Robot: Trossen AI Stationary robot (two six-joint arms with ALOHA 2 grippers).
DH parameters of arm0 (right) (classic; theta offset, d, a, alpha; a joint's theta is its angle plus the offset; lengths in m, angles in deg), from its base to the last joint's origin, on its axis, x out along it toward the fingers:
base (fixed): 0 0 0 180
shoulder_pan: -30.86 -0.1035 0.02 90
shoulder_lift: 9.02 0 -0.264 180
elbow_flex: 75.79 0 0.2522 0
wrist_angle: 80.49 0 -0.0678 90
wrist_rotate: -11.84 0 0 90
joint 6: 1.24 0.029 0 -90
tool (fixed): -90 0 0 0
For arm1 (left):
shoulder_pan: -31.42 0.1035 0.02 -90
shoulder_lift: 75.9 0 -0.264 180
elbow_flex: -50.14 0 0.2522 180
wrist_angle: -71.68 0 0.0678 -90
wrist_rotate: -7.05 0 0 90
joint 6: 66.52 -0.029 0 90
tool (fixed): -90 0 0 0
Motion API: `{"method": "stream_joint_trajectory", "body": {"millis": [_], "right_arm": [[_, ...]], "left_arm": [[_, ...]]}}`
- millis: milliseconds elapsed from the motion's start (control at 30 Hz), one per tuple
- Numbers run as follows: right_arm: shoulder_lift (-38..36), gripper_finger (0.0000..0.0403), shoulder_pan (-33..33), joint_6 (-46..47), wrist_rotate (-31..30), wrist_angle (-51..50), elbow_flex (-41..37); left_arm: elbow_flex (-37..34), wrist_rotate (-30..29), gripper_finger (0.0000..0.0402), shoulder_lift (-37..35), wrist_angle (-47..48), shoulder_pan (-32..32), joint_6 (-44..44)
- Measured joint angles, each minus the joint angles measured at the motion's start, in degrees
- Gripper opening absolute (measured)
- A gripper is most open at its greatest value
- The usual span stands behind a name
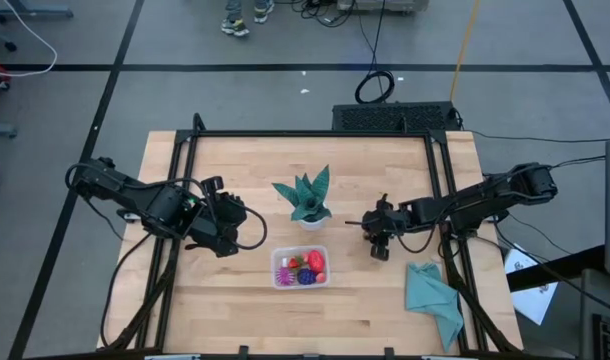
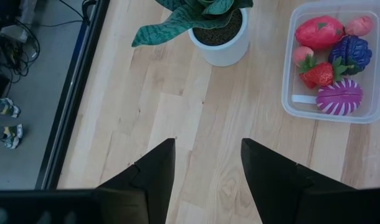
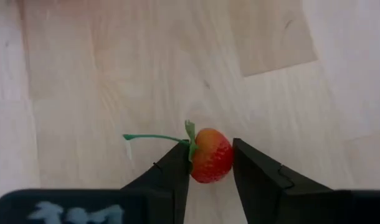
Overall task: Pick and placing Produce into tupperware
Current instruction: Put the red strawberry into the transparent bin
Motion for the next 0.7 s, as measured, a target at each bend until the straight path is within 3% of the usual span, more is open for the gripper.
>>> {"method": "stream_joint_trajectory", "body": {"millis": [367, 700], "right_arm": [[-2.4, 0.0099, -0.2, 0.5, -0.2, 2.3, 0.1], [-4.9, 0.01, -4.4, 0.6, 6.1, 20.2, 0.2]], "left_arm": [[0.0, 0.0, 0.0186, 0.0, 0.0, 0.0, 0.0], [0.0, -0.1, 0.0186, 0.0, 0.0, 0.0, 0.0]]}}
